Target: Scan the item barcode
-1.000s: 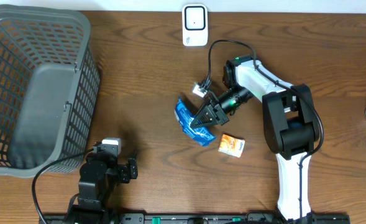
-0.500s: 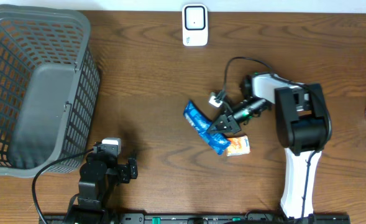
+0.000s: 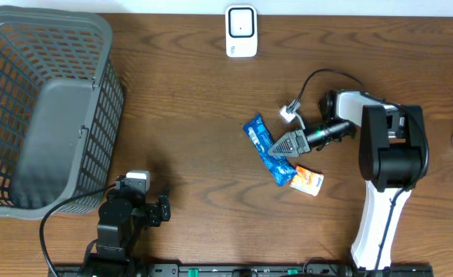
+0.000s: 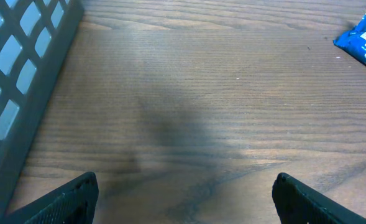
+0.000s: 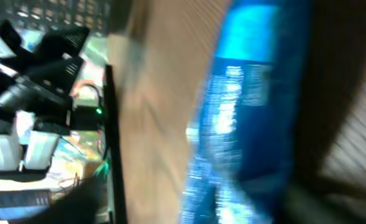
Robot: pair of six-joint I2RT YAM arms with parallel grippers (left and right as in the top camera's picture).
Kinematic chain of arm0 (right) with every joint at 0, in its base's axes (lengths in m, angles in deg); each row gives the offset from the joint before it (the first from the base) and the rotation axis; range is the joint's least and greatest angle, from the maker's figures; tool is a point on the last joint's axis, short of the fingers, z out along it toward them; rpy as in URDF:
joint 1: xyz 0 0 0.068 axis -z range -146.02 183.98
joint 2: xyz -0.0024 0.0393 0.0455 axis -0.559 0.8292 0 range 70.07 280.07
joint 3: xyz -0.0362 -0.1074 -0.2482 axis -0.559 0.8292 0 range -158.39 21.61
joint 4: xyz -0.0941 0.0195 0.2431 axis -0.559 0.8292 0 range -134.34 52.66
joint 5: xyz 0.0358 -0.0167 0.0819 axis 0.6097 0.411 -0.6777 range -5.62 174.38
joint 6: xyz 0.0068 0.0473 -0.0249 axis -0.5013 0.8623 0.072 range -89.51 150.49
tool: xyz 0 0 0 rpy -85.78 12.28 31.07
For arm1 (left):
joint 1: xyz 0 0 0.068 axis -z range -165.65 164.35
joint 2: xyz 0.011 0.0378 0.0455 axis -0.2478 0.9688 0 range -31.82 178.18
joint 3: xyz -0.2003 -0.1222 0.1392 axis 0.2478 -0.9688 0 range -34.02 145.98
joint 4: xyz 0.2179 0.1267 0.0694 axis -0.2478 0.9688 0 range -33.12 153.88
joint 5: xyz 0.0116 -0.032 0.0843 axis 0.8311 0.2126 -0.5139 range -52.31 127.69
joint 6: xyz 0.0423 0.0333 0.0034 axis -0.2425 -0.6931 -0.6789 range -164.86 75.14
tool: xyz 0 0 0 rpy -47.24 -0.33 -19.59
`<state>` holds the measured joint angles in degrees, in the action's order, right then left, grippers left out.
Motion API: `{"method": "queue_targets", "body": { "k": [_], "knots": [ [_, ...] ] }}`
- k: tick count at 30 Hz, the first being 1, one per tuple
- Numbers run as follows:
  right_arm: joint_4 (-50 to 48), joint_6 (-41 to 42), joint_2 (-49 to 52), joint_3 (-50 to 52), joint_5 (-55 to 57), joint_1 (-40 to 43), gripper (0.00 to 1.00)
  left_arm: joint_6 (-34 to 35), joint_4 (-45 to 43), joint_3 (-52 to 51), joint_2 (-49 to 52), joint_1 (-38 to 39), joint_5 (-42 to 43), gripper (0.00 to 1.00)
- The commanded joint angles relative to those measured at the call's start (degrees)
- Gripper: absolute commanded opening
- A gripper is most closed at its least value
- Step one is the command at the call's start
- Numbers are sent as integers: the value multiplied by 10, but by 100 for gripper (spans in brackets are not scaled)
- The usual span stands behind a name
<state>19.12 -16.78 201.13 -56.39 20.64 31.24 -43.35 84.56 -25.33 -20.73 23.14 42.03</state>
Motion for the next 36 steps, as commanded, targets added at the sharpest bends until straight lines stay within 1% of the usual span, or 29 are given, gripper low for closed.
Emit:
{"method": "queue_targets", "body": {
  "k": [1, 6, 9, 12, 13, 15, 17, 18, 19, 21, 27, 31, 32, 33, 36],
  "knots": [
    [-33, 16, 13, 4, 78, -14, 99, 3, 2, -9, -4, 1, -3, 90],
    [-58, 48, 13, 4, 100, -29, 99, 3, 2, -9, -4, 1, -3, 90],
    [-90, 98, 13, 5, 154, -50, 99, 3, 2, -9, -4, 1, -3, 90],
    [-130, 166, 13, 5, 230, -77, 98, 3, 2, -9, -4, 1, -3, 90],
    [-137, 177, 13, 5, 249, -85, 92, 3, 2, -9, -4, 1, -3, 90],
    [-149, 185, 13, 5, 287, -104, 72, 3, 2, -9, -4, 1, -3, 90],
    [-156, 185, 13, 5, 301, -124, 40, 3, 2, -9, -4, 1, -3, 90],
    [-161, 185, 13, 5, 303, -133, 28, 3, 2, -9, -4, 1, -3, 90],
    [-164, 185, 13, 5, 305, -141, 17, 3, 2, -9, -4, 1, -3, 90],
    [-170, 185, 13, 5, 307, -156, 1, 3, 2, -9, -4, 1, -3, 90],
    [-176, 185, 13, -1, 276, -164, 1, 3, 2, -9, -4, 1, -3, 90],
    [-110, 168, 7, -47, 180, -143, 1, 3, 2, -9, -4, 1, -3, 90],
    [-84, 152, 5, -64, 147, -137, 1, 3, 2, -9, -4, 1, -3, 90],
    [-20, 102, 4, -100, 81, -122, 1, 3, 2, -9, -4, 1, -3, 90],
    [75, 21, 4, -147, 8, -102, 1, 3, 2, -9, -4, 1, -3, 90]
  ]
}}
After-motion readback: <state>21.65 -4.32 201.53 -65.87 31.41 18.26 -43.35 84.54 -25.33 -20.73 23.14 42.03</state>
